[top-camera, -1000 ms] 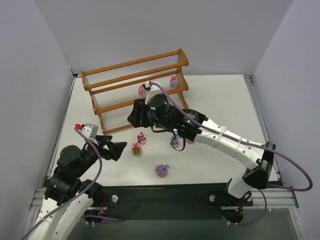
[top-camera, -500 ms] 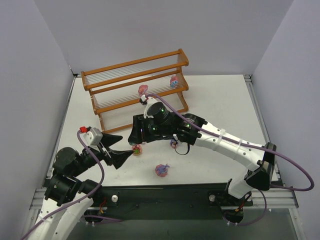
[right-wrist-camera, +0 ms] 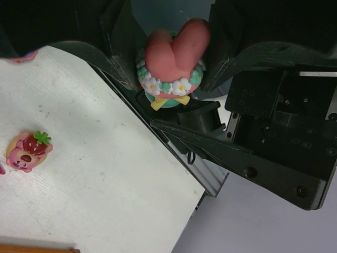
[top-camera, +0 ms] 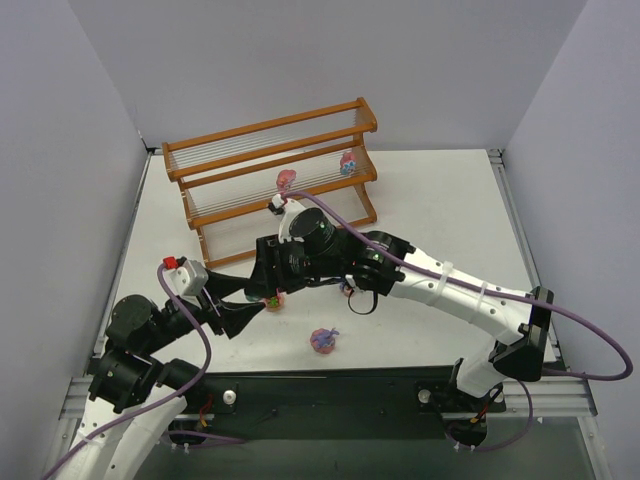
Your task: Place and organize the plastic toys onto the shelf
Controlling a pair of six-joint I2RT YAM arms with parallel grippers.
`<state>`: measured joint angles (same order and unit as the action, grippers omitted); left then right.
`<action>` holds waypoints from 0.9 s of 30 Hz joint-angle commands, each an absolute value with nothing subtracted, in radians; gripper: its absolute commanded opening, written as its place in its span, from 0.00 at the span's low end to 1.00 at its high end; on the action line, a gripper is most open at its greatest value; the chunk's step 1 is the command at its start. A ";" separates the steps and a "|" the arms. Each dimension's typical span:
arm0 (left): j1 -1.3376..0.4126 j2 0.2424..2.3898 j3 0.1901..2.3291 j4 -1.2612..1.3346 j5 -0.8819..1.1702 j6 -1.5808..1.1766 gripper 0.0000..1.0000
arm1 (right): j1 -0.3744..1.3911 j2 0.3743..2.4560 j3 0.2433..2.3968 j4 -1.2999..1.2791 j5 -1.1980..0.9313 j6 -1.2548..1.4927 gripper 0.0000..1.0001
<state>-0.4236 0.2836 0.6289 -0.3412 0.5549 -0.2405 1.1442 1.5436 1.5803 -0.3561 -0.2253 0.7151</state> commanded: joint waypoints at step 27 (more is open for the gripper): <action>-0.419 0.224 0.635 -0.301 0.517 -0.331 0.00 | 1.235 1.428 1.424 -0.063 -0.019 0.673 0.66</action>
